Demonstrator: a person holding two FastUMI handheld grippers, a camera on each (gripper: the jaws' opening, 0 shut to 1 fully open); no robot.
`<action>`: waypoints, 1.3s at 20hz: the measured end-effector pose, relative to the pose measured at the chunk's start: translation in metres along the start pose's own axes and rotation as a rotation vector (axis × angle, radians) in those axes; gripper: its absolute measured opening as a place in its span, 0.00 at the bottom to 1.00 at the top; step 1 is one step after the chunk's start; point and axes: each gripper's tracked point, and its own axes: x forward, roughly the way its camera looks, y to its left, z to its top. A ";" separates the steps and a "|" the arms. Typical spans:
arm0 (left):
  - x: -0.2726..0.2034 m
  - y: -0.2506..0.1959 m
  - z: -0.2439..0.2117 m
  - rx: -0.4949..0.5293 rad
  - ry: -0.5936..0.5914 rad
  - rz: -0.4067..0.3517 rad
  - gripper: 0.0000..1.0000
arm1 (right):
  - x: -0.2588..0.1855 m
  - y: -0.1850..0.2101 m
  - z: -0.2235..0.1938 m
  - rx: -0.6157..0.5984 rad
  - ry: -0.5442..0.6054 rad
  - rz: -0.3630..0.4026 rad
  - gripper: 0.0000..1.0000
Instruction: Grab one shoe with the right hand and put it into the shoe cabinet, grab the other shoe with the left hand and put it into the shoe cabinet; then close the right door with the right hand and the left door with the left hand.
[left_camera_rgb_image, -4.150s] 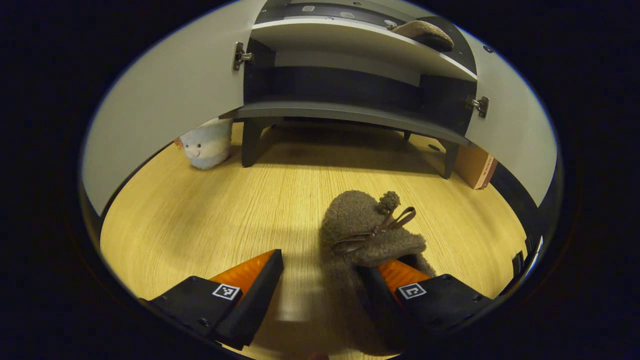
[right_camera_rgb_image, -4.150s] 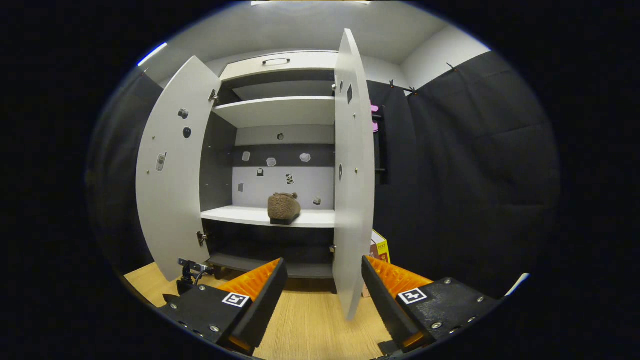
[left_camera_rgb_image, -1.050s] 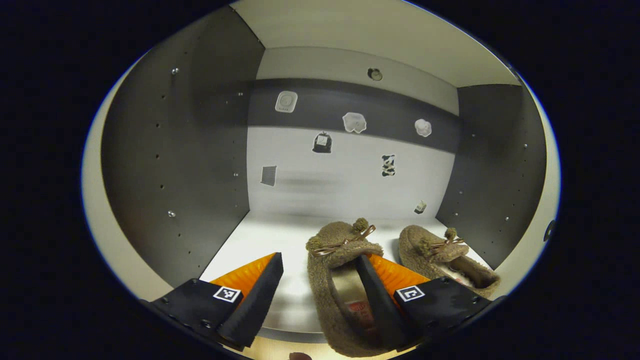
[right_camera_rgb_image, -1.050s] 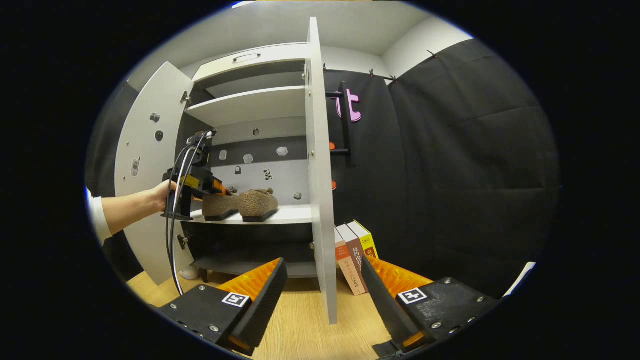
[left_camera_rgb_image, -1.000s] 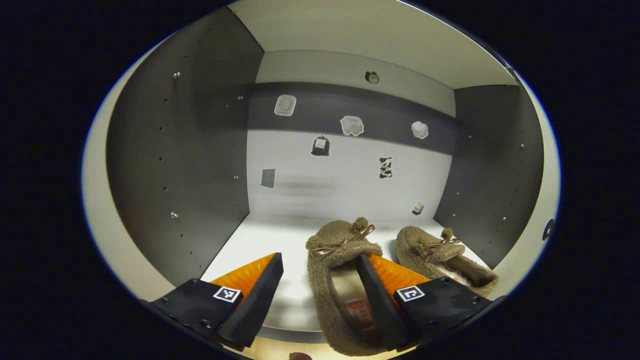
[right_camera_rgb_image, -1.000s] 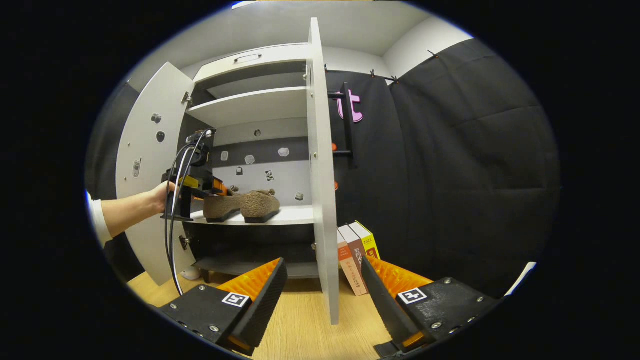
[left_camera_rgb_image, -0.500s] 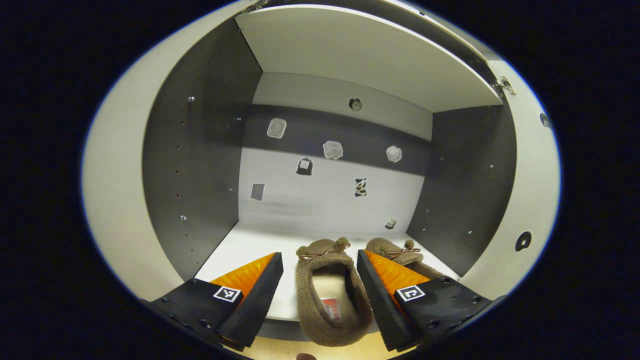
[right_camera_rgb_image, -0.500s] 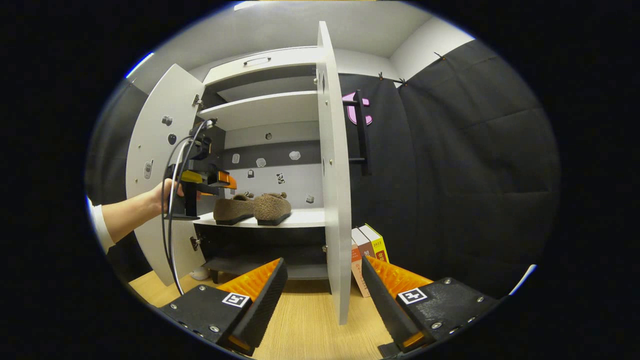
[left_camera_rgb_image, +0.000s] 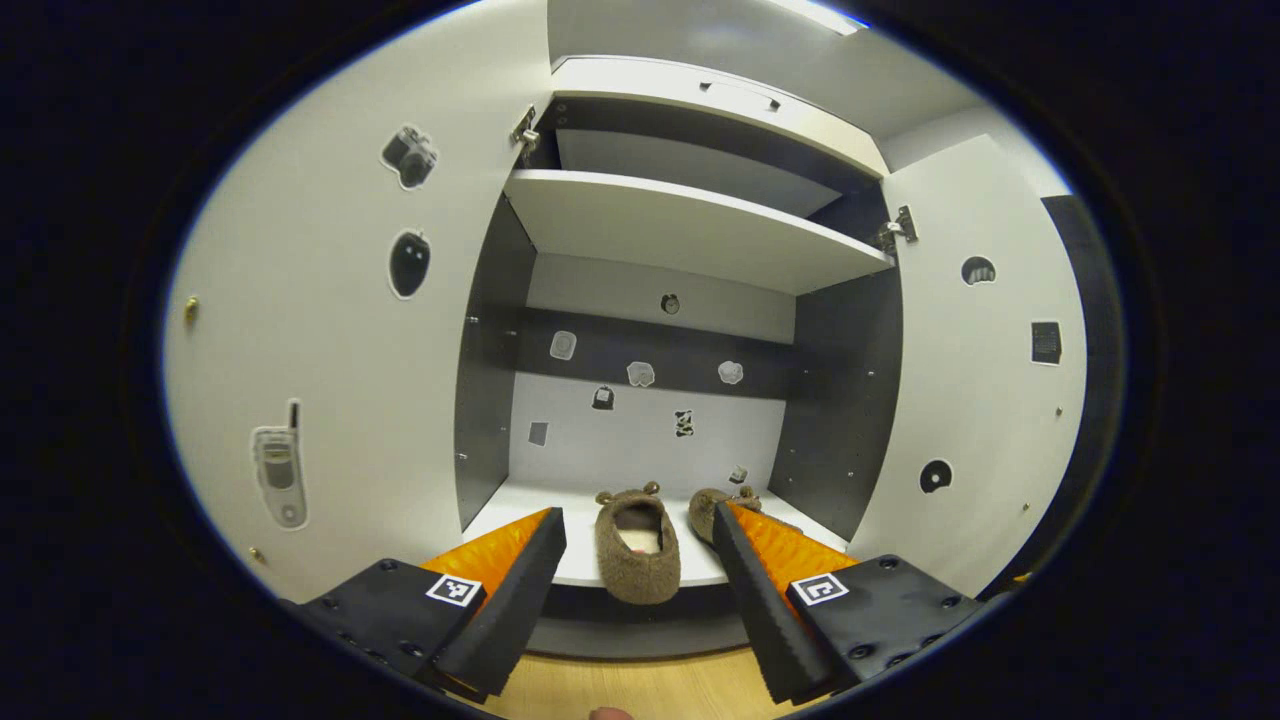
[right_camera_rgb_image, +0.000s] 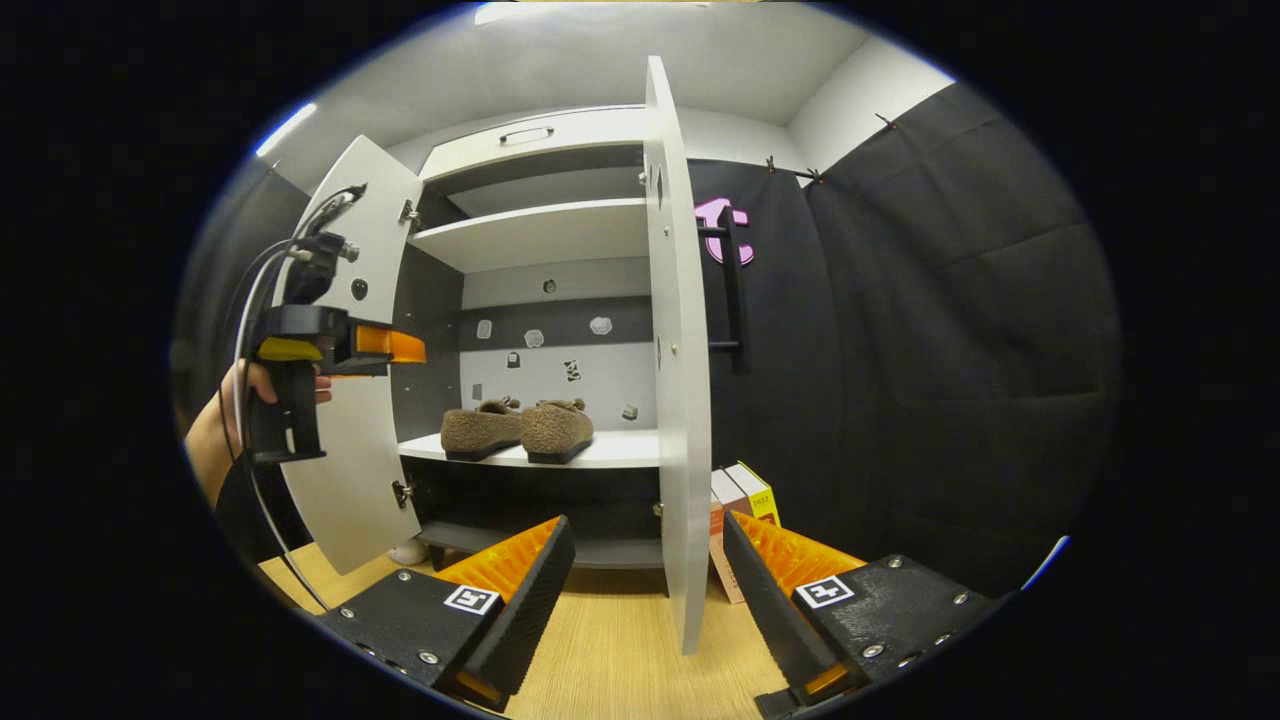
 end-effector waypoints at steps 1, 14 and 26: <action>-0.015 0.003 -0.005 0.023 -0.004 0.018 0.96 | 0.000 0.003 0.000 0.001 -0.001 0.011 0.92; -0.153 0.017 -0.093 0.048 -0.030 0.177 0.96 | -0.009 0.018 0.034 0.028 -0.097 0.076 0.92; -0.181 0.034 -0.117 0.001 0.008 0.186 0.94 | 0.052 -0.135 0.162 -0.086 -0.203 -0.163 0.92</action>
